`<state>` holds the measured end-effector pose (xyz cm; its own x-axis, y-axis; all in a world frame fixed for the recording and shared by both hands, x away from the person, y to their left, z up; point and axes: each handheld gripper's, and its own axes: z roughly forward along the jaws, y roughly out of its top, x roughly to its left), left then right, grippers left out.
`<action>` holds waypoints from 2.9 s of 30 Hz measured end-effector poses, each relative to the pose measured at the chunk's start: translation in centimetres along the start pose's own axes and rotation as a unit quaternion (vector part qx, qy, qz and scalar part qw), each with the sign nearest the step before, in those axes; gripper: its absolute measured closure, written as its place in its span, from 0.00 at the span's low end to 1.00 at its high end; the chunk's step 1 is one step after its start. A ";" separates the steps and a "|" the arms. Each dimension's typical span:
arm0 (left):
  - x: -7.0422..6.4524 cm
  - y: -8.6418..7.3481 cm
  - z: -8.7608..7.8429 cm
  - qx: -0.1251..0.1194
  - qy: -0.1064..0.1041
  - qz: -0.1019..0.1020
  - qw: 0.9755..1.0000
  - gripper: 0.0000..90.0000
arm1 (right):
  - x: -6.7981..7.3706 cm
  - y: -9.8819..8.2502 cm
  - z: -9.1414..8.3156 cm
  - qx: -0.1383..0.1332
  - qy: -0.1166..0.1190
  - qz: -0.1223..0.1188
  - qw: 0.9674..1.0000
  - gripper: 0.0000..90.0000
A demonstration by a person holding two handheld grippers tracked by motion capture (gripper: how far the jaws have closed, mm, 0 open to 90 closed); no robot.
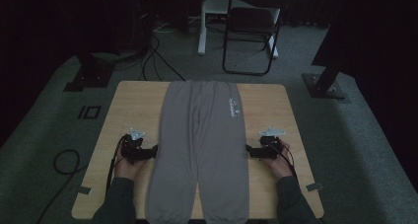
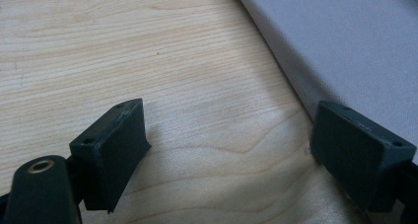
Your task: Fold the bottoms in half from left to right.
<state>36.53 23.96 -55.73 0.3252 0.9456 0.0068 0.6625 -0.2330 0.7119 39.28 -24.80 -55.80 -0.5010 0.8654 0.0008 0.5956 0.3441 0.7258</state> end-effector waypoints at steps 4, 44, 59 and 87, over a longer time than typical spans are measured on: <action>0.0 0.0 -0.4 0.000 0.006 -0.007 1.000 0.37 | 0.0 0.0 0.0 0.000 0.000 -0.001 1.000 0.17; -1.8 1.0 -0.2 0.004 -0.007 -0.040 0.999 0.94 | 0.4 -0.2 -0.5 -0.008 -0.008 0.014 1.000 0.35; -0.5 0.2 -1.0 0.009 -0.002 -0.047 0.999 0.95 | 2.0 -0.2 -0.9 -0.008 -0.012 0.001 1.000 0.54; -13.4 10.9 -1.5 -0.062 -0.188 0.043 0.979 0.98 | 1.0 -1.1 -1.4 -0.019 0.000 0.005 1.000 0.54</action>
<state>38.39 9.08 -47.02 0.6178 0.7674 -0.1716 0.5414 -0.2568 0.8006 37.26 -24.80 -55.60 -0.4956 0.8685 0.0082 0.5762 0.3217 0.7513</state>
